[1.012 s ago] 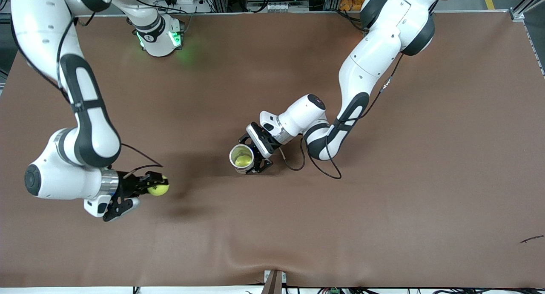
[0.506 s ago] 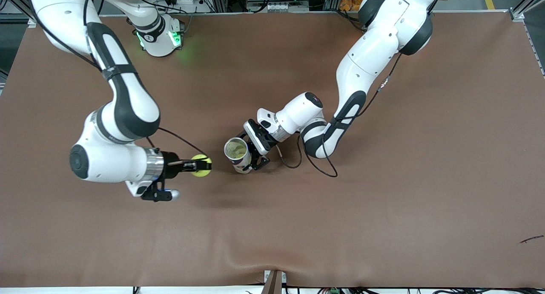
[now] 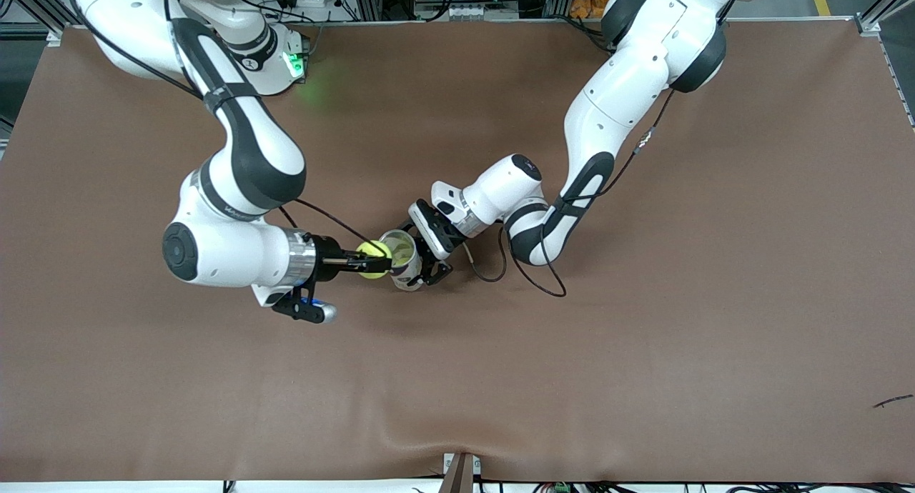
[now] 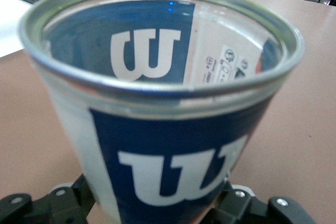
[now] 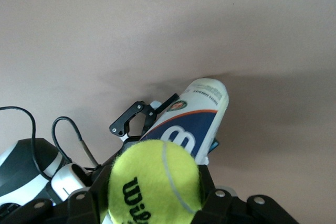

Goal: Insert tennis ball vertically with right arm
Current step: 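Carry the second ball over the can and drop it in with the right gripper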

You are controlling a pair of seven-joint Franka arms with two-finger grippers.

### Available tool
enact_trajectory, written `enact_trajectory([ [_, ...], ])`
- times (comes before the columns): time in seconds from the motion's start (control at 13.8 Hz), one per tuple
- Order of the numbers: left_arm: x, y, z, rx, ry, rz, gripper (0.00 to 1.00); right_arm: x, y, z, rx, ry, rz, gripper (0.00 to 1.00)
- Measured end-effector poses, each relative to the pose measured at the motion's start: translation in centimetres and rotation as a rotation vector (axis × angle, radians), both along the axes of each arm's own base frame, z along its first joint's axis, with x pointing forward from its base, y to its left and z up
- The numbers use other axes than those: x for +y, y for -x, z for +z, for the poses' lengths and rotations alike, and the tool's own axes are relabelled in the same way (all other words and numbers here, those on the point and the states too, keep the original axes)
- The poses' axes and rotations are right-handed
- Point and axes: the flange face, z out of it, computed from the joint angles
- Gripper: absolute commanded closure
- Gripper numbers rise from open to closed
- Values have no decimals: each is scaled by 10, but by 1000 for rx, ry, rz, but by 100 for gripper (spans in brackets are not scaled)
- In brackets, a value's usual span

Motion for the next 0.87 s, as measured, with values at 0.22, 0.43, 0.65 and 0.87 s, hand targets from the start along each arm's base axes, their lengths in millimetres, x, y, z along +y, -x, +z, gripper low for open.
enact_trajectory([
  [0.22,0,0,0,0,0,0,10,22,11,0,17,8,4,55],
  [0.43,0,0,0,-1,1,0,8,28,14,-1,23,11,7,0],
  [0.65,0,-1,0,-1,1,1,0,27,15,-4,29,15,7,0],
  [0.87,1,-1,0,-1,1,1,0,27,15,-5,30,15,6,0],
])
